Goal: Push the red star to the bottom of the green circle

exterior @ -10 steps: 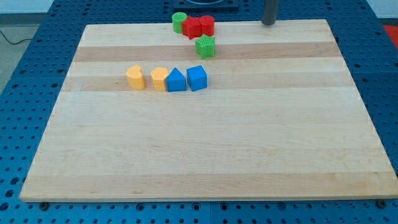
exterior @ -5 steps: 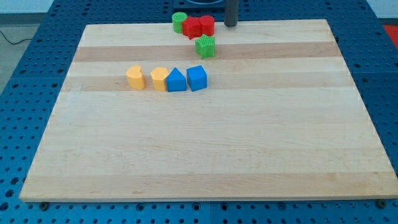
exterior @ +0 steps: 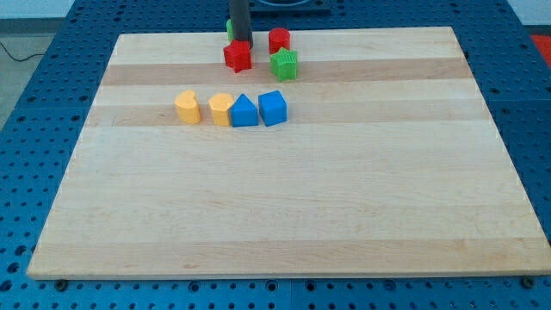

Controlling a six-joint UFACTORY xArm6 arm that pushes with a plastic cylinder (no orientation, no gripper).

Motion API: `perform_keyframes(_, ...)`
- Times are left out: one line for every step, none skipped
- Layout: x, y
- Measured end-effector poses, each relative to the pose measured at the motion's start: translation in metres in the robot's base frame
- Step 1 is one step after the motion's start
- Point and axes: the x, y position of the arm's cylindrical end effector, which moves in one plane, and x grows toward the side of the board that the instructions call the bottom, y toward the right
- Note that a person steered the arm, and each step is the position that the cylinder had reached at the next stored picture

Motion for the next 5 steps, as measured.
perform_keyframes(-0.021, 0.026)
perform_keyframes(-0.029, 0.039)
perform_keyframes(-0.029, 0.038)
perform_keyframes(-0.029, 0.038)
perform_keyframes(-0.029, 0.023)
